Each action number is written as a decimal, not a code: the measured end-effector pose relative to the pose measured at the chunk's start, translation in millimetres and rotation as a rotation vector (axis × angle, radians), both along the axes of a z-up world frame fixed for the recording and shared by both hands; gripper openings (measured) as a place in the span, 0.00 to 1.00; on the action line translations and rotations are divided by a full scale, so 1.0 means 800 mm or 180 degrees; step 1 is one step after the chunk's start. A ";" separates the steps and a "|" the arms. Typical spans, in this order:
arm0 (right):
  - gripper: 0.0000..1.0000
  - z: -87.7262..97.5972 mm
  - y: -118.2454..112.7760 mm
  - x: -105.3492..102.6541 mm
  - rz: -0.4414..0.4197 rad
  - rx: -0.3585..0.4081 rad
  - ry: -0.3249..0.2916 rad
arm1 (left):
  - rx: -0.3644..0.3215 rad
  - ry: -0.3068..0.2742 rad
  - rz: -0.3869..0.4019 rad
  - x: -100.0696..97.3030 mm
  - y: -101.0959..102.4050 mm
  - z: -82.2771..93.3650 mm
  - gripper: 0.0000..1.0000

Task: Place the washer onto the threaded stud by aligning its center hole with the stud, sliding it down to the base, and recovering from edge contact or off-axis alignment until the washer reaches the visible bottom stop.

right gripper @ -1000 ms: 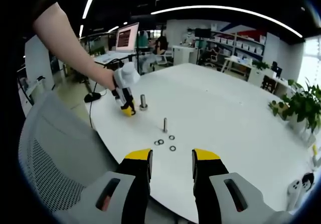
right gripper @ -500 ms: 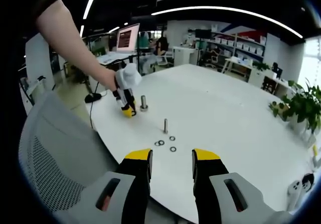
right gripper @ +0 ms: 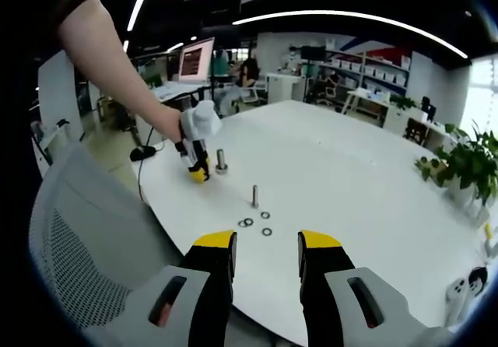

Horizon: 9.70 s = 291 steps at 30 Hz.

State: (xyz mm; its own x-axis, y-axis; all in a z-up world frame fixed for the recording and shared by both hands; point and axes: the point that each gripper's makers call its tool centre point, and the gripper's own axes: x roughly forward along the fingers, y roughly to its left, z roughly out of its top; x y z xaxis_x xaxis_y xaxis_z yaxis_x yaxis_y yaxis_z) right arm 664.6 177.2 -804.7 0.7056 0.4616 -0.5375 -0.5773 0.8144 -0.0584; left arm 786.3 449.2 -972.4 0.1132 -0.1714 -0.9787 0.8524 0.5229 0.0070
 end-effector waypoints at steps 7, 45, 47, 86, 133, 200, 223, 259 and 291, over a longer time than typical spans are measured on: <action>0.34 0.000 0.000 0.000 0.0007 0.0006 -0.0006 | 0.0012 0.0010 -0.0035 -0.003 -0.002 0.000 0.25; 0.33 -0.001 -0.002 0.000 -0.0013 0.0000 0.0013 | 0.0008 -0.0002 0.0019 0.000 0.003 0.000 0.19; 0.33 -0.001 -0.002 0.000 -0.0014 0.0001 0.0013 | 0.0007 0.0006 0.0033 0.000 0.004 -0.001 0.19; 0.33 -0.001 -0.002 0.001 -0.0016 -0.0001 0.0005 | -0.0416 -0.0642 -0.0245 0.038 -0.019 0.101 0.19; 0.33 -0.007 -0.005 -0.001 -0.0040 -0.0063 0.0063 | -0.0086 -0.0299 -0.0292 0.058 -0.028 0.040 0.20; 0.34 -0.026 -0.034 0.002 -0.0365 -0.0436 0.0201 | -0.2290 -0.1697 0.1165 -0.125 -0.059 0.234 0.36; 0.33 -0.043 -0.041 -0.002 -0.0372 -0.0862 0.0297 | -0.2577 -0.1592 0.0841 -0.143 -0.086 0.244 0.35; 0.33 -0.084 0.079 0.062 0.0423 -0.0829 0.0478 | -0.2252 -0.1600 0.0886 -0.135 -0.066 0.225 0.33; 0.26 -0.198 0.097 0.143 0.0530 -0.1080 0.1205 | -0.2035 -0.1534 0.1011 -0.134 -0.052 0.207 0.29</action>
